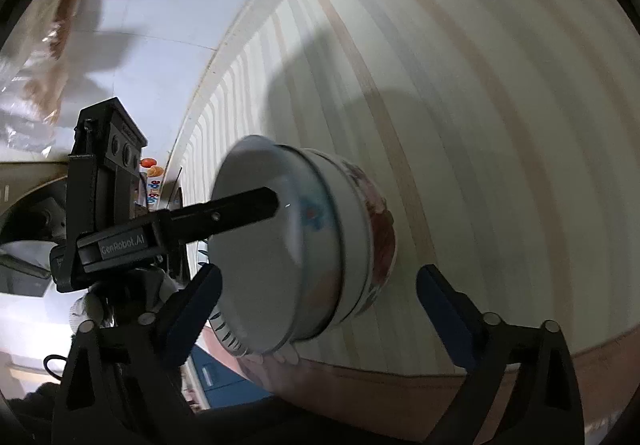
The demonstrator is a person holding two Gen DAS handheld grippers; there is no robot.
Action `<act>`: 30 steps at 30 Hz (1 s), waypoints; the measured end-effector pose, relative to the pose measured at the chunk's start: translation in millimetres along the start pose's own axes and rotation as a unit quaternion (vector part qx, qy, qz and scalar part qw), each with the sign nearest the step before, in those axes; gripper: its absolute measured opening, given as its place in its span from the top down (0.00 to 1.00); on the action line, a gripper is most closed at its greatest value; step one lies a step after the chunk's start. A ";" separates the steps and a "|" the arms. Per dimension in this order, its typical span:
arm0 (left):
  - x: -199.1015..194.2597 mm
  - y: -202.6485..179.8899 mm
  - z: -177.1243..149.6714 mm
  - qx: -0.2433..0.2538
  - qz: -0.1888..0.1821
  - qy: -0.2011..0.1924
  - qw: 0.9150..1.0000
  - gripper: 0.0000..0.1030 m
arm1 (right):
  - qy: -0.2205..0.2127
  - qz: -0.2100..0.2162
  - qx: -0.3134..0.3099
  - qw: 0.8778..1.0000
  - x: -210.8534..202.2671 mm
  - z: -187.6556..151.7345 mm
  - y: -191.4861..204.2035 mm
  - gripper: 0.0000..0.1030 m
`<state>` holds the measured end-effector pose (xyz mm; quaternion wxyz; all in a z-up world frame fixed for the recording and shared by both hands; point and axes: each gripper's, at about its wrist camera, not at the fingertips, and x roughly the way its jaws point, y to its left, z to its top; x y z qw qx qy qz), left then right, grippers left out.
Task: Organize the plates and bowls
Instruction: 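Lift the bowl stack onto the plate stack and open the right gripper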
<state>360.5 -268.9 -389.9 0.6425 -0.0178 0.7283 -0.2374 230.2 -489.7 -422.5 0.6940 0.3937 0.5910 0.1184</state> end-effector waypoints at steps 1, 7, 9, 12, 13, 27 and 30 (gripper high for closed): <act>2.9 1.0 0.6 -0.001 -0.003 0.004 1.000 0.28 | 0.008 0.003 0.001 1.000 5.6 1.9 -2.7 0.12; 8.1 4.3 0.3 -0.018 -0.077 0.010 0.997 0.46 | 0.031 0.016 0.017 0.999 30.4 11.6 -18.9 0.35; 5.8 1.1 -0.2 -0.014 -0.067 0.003 0.998 0.46 | 0.028 0.026 0.029 0.999 32.1 13.4 -22.7 0.37; 2.6 1.5 -3.0 -0.021 -0.065 -0.001 0.998 0.47 | 0.028 0.026 0.031 0.999 31.6 13.6 -23.3 0.39; 1.6 0.6 -5.0 -0.023 -0.061 0.000 0.998 0.47 | 0.028 0.024 0.031 0.999 31.8 13.4 -23.2 0.40; -20.1 10.7 -26.4 -0.044 -0.042 -0.011 0.998 0.47 | 0.056 0.016 0.030 0.998 44.8 19.1 -9.3 0.43; -28.7 12.0 -30.9 -0.048 -0.045 -0.019 0.998 0.47 | 0.052 0.022 0.016 0.998 44.9 21.0 2.6 0.43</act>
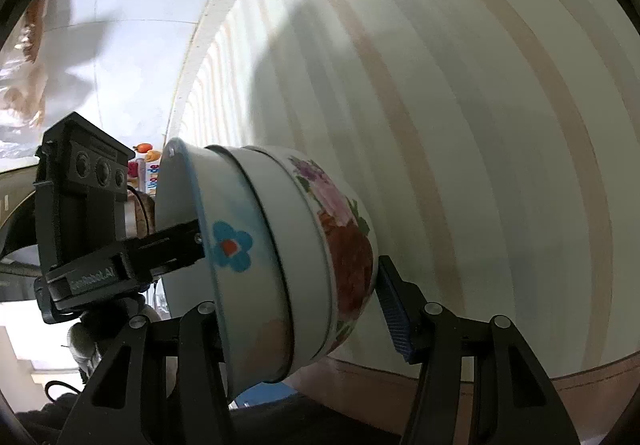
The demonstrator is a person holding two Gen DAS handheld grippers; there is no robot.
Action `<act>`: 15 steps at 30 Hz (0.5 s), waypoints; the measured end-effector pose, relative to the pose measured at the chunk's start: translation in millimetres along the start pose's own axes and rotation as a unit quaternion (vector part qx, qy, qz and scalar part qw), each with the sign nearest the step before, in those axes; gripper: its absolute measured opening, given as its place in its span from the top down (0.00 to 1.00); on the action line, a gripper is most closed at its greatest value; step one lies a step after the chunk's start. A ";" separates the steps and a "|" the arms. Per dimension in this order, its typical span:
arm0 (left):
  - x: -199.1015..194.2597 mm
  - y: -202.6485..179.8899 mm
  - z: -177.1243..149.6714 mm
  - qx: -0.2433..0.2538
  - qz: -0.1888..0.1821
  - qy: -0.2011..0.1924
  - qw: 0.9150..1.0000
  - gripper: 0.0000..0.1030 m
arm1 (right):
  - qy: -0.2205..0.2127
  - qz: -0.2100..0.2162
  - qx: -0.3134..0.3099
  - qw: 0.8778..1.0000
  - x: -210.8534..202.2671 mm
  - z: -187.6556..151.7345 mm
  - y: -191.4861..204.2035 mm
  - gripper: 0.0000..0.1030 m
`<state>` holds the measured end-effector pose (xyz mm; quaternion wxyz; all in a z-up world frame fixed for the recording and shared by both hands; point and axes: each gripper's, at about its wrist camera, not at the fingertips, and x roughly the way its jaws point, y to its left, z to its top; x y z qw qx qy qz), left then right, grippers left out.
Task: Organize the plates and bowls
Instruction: 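Lift the bowl stack onto the plate stack and open the right gripper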
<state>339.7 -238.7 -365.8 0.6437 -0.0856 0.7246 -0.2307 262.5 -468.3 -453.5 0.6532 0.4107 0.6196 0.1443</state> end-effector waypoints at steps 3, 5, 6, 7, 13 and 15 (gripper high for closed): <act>-13.6 4.8 -4.5 -0.003 -0.001 -0.011 1.000 0.47 | 0.000 -0.006 -0.015 1.000 0.4 3.0 15.8 0.43; -26.3 10.8 -8.3 -0.004 -0.002 -0.016 1.000 0.47 | 0.004 -0.009 -0.023 1.000 4.3 5.5 27.5 0.43; -30.6 13.9 -9.6 -0.006 -0.003 -0.019 1.000 0.47 | 0.004 -0.009 -0.026 1.000 6.8 6.9 35.3 0.43; -38.9 19.1 -12.1 -0.008 -0.005 -0.022 1.000 0.47 | 0.006 -0.010 -0.028 1.000 14.9 12.2 43.7 0.43; -76.6 50.6 -25.8 -0.019 -0.002 -0.041 0.999 0.47 | 0.013 -0.012 -0.054 0.998 39.4 12.6 94.4 0.43; -87.5 64.3 -32.0 -0.023 0.003 -0.046 0.999 0.47 | 0.015 -0.009 -0.062 0.998 48.5 6.8 110.4 0.43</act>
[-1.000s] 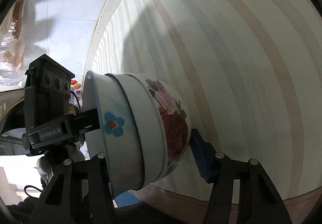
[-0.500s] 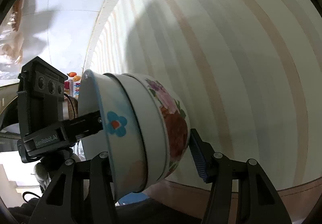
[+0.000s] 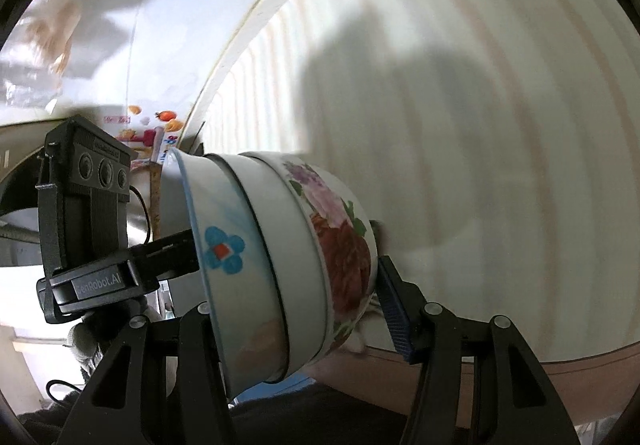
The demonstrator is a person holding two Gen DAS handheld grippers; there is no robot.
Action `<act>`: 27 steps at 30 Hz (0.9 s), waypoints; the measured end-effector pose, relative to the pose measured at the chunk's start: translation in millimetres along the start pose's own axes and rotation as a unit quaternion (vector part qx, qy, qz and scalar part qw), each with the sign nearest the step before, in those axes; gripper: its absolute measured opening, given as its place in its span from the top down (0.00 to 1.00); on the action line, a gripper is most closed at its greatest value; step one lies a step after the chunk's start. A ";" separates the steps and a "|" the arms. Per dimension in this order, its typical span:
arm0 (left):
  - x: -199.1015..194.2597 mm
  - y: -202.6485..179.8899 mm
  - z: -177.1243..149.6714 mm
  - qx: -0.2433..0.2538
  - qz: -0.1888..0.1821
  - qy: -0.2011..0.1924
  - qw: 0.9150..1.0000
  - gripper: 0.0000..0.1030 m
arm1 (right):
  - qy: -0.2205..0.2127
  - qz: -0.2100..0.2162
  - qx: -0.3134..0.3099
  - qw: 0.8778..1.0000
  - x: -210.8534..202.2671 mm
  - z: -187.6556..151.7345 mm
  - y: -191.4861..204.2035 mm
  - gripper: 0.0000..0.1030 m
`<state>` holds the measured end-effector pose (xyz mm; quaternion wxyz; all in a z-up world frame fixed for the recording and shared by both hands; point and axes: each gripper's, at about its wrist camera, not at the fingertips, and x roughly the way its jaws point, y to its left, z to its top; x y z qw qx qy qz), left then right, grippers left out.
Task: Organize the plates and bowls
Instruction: 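Lift the bowl stack onto the plate stack and open the right gripper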
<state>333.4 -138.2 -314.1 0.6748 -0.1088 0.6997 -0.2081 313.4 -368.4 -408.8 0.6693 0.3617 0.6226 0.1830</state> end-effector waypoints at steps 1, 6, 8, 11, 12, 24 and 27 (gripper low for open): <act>-5.3 8.0 -2.4 -0.003 0.001 -0.002 1.000 0.47 | 0.003 0.002 -0.003 1.000 5.4 -1.3 6.5 0.43; -24.1 49.7 -15.8 -0.028 0.011 -0.013 0.999 0.47 | 0.021 0.009 -0.022 0.999 46.5 -12.8 44.3 0.43; -27.8 63.9 -20.0 -0.039 0.014 -0.017 0.999 0.47 | 0.031 0.011 -0.028 0.999 62.3 -18.8 55.5 0.43; -30.1 82.8 -23.4 -0.052 0.016 -0.022 0.998 0.47 | 0.043 0.011 -0.038 0.998 83.4 -27.0 68.6 0.43; -29.3 86.0 -24.4 -0.055 0.016 -0.022 0.998 0.47 | 0.045 0.009 -0.040 0.998 89.7 -28.6 71.7 0.43; -12.9 117.5 -23.0 -0.072 0.018 -0.016 0.997 0.47 | 0.072 -0.015 -0.053 0.996 143.1 -29.2 88.1 0.43; -8.6 117.7 -22.2 -0.071 0.018 -0.014 0.997 0.47 | 0.073 -0.020 -0.051 0.996 149.2 -26.2 87.7 0.43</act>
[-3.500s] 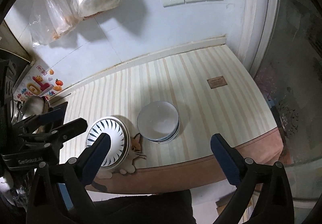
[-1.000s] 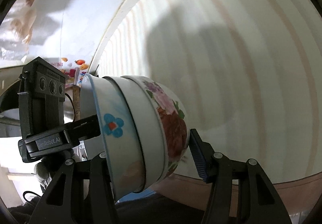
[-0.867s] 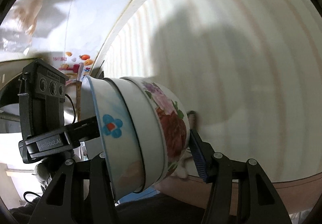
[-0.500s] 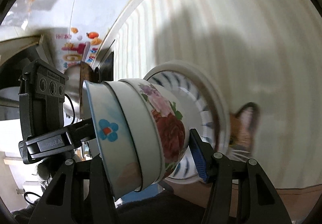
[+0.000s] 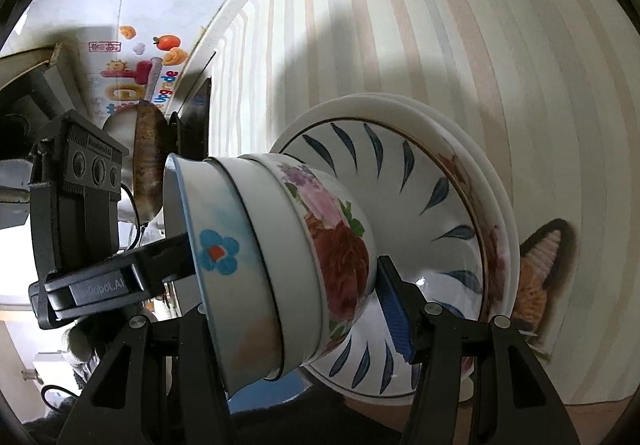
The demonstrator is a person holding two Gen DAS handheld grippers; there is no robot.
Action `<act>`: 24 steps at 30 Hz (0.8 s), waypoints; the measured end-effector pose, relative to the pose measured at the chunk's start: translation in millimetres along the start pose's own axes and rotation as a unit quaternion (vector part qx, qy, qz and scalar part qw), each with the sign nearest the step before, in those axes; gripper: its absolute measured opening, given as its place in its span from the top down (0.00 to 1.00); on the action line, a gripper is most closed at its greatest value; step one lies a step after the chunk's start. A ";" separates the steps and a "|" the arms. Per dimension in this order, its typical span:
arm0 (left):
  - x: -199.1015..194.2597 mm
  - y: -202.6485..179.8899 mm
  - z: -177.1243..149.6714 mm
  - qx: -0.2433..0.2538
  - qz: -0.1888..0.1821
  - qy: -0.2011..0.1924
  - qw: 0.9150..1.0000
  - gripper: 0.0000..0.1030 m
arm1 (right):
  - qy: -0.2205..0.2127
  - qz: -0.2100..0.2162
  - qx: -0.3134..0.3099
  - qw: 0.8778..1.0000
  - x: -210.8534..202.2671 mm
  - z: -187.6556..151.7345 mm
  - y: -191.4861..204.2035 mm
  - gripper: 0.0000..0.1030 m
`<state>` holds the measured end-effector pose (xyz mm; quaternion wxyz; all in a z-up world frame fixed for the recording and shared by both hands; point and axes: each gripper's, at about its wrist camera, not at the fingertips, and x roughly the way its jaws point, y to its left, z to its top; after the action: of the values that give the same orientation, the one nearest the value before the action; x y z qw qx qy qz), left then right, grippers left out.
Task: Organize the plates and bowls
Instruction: 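Lift the bowl stack onto the plate stack and open the right gripper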
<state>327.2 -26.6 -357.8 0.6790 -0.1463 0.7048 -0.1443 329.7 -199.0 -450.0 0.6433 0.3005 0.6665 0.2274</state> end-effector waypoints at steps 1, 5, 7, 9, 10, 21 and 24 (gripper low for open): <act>-1.1 2.4 0.6 0.001 0.001 0.000 1.000 0.47 | 0.000 -0.002 -0.001 1.000 -0.8 0.1 -0.7 0.43; 1.2 1.4 1.1 0.008 0.005 0.000 1.000 0.47 | 0.000 -0.004 0.001 1.000 -1.9 0.0 -3.8 0.43; 0.9 0.9 0.1 0.011 0.006 -0.001 1.000 0.48 | 0.000 -0.007 0.000 1.000 -2.7 -0.6 -5.6 0.43; 1.5 0.0 0.2 0.014 0.007 -0.001 1.000 0.48 | -0.001 -0.006 0.002 1.000 -5.2 -1.4 -9.4 0.43; 2.3 -1.0 0.6 0.016 0.007 -0.002 1.000 0.48 | -0.001 -0.007 0.002 1.000 -6.3 -2.0 -10.5 0.43; -31.3 -13.0 -11.3 0.038 0.059 -0.054 0.996 0.48 | -0.016 -0.033 -0.009 0.999 -19.0 -9.0 -6.2 0.42; -49.7 -14.1 -20.0 0.047 0.074 -0.082 0.993 0.47 | -0.036 -0.052 -0.023 0.998 -35.8 -16.3 5.0 0.42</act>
<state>309.0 -19.4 -306.0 0.7492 -0.0727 0.6484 -0.1143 313.8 -218.9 -419.6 0.6844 0.2584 0.6523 0.1982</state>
